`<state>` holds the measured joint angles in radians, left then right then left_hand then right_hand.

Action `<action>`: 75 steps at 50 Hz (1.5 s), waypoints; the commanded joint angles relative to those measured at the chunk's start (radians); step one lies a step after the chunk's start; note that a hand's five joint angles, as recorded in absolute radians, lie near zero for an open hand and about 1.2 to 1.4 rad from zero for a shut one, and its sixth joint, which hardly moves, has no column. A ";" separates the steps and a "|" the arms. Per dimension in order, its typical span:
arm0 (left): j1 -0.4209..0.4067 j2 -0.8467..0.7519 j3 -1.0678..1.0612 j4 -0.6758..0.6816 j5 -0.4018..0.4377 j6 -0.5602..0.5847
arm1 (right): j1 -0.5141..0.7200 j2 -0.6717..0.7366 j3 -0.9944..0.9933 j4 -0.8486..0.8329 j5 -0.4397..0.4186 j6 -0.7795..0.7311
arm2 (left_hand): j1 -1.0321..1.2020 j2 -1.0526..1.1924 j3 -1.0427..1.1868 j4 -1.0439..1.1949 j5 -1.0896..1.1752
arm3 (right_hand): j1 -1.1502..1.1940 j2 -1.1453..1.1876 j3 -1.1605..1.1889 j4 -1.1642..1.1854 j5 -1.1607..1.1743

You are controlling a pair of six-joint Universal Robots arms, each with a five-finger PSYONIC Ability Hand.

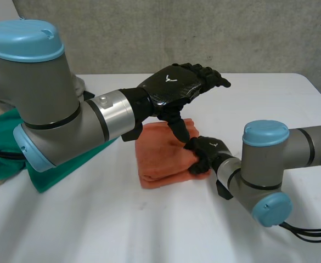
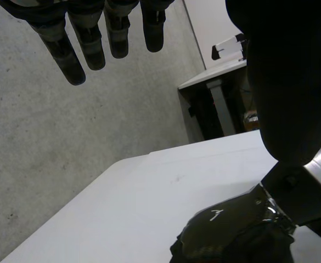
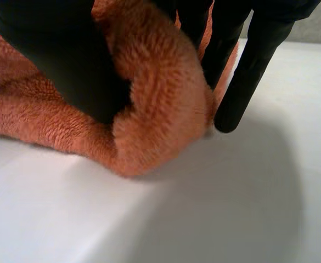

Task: Fold the laundry.

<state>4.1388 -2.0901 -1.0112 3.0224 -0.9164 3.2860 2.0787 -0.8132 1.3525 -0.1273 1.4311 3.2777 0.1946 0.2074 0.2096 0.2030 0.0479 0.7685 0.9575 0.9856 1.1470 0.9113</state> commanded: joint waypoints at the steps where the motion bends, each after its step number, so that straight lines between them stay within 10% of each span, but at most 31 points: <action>1: 0.000 -0.001 0.000 0.003 -0.004 0.001 | -0.008 -0.040 -0.033 -0.116 0.072 -0.003 | -0.010 -0.023 -0.025 -0.019 -0.038 | 0.628 0.439 0.411 0.249 0.310; 22: -0.012 0.056 0.017 0.009 -0.039 -0.002 | -0.499 0.474 -1.082 0.133 0.221 -0.130 | -0.013 -0.026 -0.028 -0.022 -0.041 | 0.628 0.439 0.411 0.249 0.310; 33: -0.022 0.055 0.017 0.009 -0.039 -0.002 | -0.565 0.510 -1.090 0.170 0.167 -0.131 | -0.013 -0.026 -0.028 -0.022 -0.041 | 0.628 0.439 0.411 0.249 0.310; 36: -0.025 0.055 0.017 0.009 -0.039 -0.002 | -0.588 0.487 -1.069 0.239 0.094 -0.135 | -0.013 -0.026 -0.028 -0.022 -0.041 | -0.559 -0.748 -0.776 -0.937 -0.876; 37: -0.025 0.055 0.017 0.009 -0.039 -0.002 | -0.597 0.479 -1.063 0.258 0.080 -0.138 | -0.013 -0.026 -0.028 -0.022 -0.041 | -0.594 -0.783 -0.811 -0.972 -0.911; 57: -0.046 0.024 0.017 0.021 -0.039 -0.002 | -0.750 0.496 -1.033 0.371 -0.333 -0.345 | -0.013 -0.026 -0.028 -0.022 -0.041 | -0.594 -0.783 -0.811 -0.972 -0.911; 60: -0.046 0.019 0.017 0.024 -0.039 -0.002 | -0.744 0.519 -1.059 0.371 -0.373 -0.345 | -0.013 -0.026 -0.028 -0.022 -0.041 | -0.230 -0.419 -0.447 -0.608 -0.547; 63: -0.048 0.019 0.019 0.024 -0.041 -0.002 | -0.738 0.551 -1.116 0.368 -0.348 -0.343 | -0.013 -0.026 -0.028 -0.022 -0.041 | 0.625 0.436 0.407 0.246 0.307; 75: -0.068 0.035 0.063 0.024 -0.056 -0.002 | -0.743 0.565 -1.178 0.183 0.076 -0.175 | -0.010 -0.023 -0.025 -0.019 -0.038 | 0.628 0.439 0.411 0.249 0.310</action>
<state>4.0770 -2.0627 -0.9723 3.0468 -0.9588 3.2843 1.3419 -0.2290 0.1512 0.1756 1.2572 2.9554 0.1946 0.2074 0.2096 0.2030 0.0479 1.0492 1.1675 1.1718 1.1935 0.9433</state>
